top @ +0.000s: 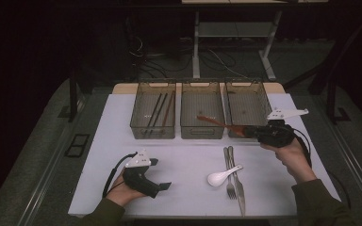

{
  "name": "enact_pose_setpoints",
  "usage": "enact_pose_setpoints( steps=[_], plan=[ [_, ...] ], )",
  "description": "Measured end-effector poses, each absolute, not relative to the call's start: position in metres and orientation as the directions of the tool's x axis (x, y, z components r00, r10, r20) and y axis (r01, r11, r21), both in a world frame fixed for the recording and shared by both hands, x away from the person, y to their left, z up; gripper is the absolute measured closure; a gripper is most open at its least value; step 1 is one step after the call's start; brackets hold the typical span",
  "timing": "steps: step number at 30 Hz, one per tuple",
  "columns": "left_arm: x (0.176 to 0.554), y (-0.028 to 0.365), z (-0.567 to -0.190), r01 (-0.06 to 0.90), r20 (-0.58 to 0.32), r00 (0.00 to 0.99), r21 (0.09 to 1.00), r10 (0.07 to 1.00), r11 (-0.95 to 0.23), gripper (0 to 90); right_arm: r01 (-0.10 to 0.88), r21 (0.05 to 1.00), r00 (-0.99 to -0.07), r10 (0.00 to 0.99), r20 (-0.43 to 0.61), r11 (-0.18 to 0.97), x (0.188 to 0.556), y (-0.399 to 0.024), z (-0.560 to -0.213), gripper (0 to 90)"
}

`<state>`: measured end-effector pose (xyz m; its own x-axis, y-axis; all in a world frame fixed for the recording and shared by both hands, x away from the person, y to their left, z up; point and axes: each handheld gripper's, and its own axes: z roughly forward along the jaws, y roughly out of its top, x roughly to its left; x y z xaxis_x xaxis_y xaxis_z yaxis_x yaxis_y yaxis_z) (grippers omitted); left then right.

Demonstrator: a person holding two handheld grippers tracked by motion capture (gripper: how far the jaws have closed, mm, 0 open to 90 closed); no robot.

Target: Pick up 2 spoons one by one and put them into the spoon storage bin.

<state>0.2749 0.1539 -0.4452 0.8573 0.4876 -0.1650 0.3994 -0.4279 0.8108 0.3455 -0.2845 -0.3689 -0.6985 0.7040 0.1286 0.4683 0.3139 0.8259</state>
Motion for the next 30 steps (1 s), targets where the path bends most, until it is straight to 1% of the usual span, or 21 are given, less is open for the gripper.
enact_pose_setpoints(
  steps=[12,22,27,30],
  plan=[
    [0.275,0.153,-0.446,0.398,-0.162,0.858,0.809,0.487,-0.433,0.0,0.47,0.838,-0.634,0.767,0.1,0.279,0.372,-0.264,-0.355,83.0],
    [0.275,0.154,-0.446,0.398,-0.164,0.859,0.81,0.484,-0.431,0.0,0.492,0.828,-0.58,0.811,0.08,0.27,0.4,-0.231,-0.357,83.0],
    [0.274,0.154,-0.445,0.396,-0.166,0.861,0.813,0.481,-0.428,0.0,0.518,0.801,-0.549,0.835,0.041,0.301,0.413,-0.21,-0.361,83.0],
    [0.274,0.154,-0.445,0.396,-0.168,0.861,0.814,0.48,-0.426,0.0,0.535,0.79,-0.529,0.848,0.039,0.298,0.421,-0.204,-0.364,83.0]
  ],
)
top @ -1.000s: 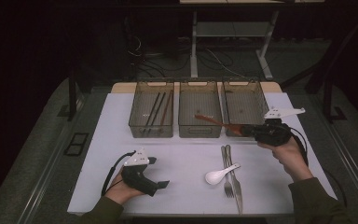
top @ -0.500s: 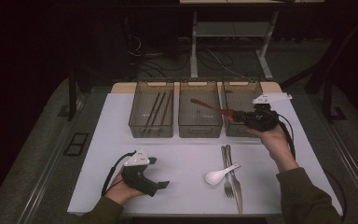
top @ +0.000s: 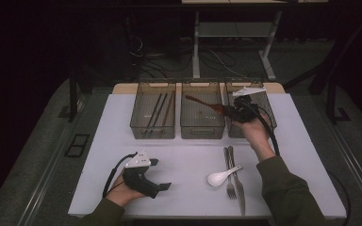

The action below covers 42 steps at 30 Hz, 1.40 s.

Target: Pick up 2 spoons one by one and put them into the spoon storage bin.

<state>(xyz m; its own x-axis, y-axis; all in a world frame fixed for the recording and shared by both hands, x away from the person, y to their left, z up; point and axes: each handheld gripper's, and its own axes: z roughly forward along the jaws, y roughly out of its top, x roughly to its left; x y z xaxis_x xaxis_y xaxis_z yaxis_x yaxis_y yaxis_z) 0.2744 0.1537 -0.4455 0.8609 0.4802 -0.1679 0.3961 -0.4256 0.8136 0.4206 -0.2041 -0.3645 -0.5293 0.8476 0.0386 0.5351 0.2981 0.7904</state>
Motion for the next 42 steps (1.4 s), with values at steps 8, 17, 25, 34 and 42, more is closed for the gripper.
enact_pose_setpoints(
  steps=[8,17,25,34,42],
  plan=[
    [0.274,0.153,-0.446,0.397,-0.171,0.861,0.814,0.479,-0.424,0.0,0.547,0.772,-0.547,0.836,0.039,0.323,0.43,-0.184,-0.37,72.3],
    [0.274,0.154,-0.445,0.398,-0.173,0.86,0.816,0.479,-0.419,0.0,0.532,0.795,-0.592,0.799,0.104,0.291,0.425,-0.19,-0.367,51.5],
    [0.275,0.154,-0.445,0.399,-0.174,0.86,0.814,0.479,-0.421,0.0,0.498,0.814,-0.658,0.741,0.13,0.299,0.406,-0.204,-0.365,45.3],
    [0.274,0.154,-0.444,0.395,-0.169,0.861,0.817,0.48,-0.42,0.0,0.465,0.816,-0.728,0.673,0.13,0.345,0.38,-0.214,-0.371,52.4],
    [0.273,0.151,-0.444,0.392,-0.17,0.865,0.815,0.472,-0.426,0.0,0.471,0.795,-0.753,0.643,0.137,0.382,0.359,-0.231,-0.384,62.9]
  ],
)
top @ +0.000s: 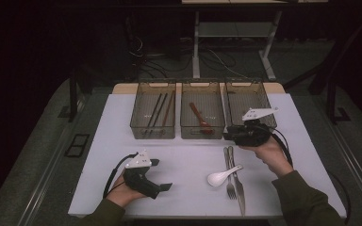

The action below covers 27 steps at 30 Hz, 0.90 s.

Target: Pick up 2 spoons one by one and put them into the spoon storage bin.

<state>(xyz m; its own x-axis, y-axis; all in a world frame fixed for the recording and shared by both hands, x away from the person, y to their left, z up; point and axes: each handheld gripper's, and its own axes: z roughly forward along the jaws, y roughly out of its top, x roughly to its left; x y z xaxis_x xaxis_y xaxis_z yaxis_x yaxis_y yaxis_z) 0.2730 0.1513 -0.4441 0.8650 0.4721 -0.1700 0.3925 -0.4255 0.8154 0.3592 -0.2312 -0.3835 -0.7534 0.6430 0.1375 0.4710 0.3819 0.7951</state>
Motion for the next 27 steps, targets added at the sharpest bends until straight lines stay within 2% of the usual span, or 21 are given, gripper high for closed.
enact_pose_setpoints(
  steps=[7,15,27],
  plan=[
    [0.273,0.151,-0.445,0.394,-0.172,0.865,0.815,0.472,-0.425,0.0,0.473,0.785,-0.777,0.609,0.157,0.401,0.343,-0.244,-0.392,63.6],
    [0.273,0.151,-0.444,0.386,-0.167,0.871,0.815,0.462,-0.433,0.0,0.456,0.786,-0.804,0.572,0.162,0.419,0.327,-0.245,-0.4,49.1],
    [0.272,0.151,-0.444,0.387,-0.17,0.871,0.815,0.461,-0.431,0.0,0.432,0.777,-0.843,0.51,0.17,0.457,0.303,-0.241,-0.41,41.4]
  ],
)
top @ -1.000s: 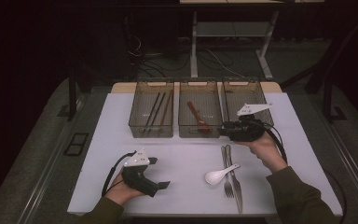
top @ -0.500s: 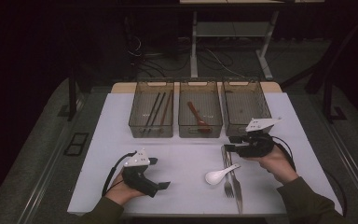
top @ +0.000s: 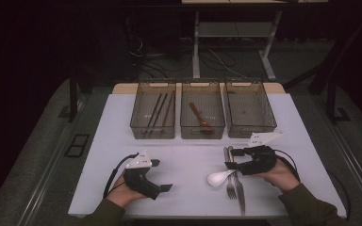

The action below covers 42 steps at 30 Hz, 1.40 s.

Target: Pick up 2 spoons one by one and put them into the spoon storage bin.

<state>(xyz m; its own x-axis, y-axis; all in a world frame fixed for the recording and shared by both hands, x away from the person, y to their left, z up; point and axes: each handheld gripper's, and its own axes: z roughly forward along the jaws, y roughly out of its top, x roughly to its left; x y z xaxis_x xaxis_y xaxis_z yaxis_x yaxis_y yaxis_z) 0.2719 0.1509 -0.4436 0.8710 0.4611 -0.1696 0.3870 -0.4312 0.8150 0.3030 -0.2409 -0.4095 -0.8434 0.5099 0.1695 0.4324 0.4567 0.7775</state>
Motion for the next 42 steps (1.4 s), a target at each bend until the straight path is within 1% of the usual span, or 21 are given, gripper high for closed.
enact_pose_setpoints(
  steps=[12,27,35,42],
  plan=[
    [0.271,0.15,-0.443,0.387,-0.17,0.871,0.817,0.462,-0.428,0.0,0.409,0.747,-0.877,0.451,0.165,0.524,0.286,-0.236,-0.423,38.7],
    [0.272,0.15,-0.443,0.389,-0.172,0.87,0.816,0.462,-0.428,0.0,0.396,0.709,-0.894,0.422,0.152,0.583,0.297,-0.22,-0.437,38.6],
    [0.272,0.15,-0.443,0.388,-0.17,0.871,0.815,0.462,-0.431,0.0,0.381,0.695,-0.908,0.387,0.158,0.61,0.298,-0.208,-0.441,38.6],
    [0.272,0.149,-0.444,0.386,-0.169,0.872,0.814,0.46,-0.434,0.0,0.36,0.674,-0.92,0.364,0.144,0.645,0.297,-0.201,-0.446,39.3]
  ],
)
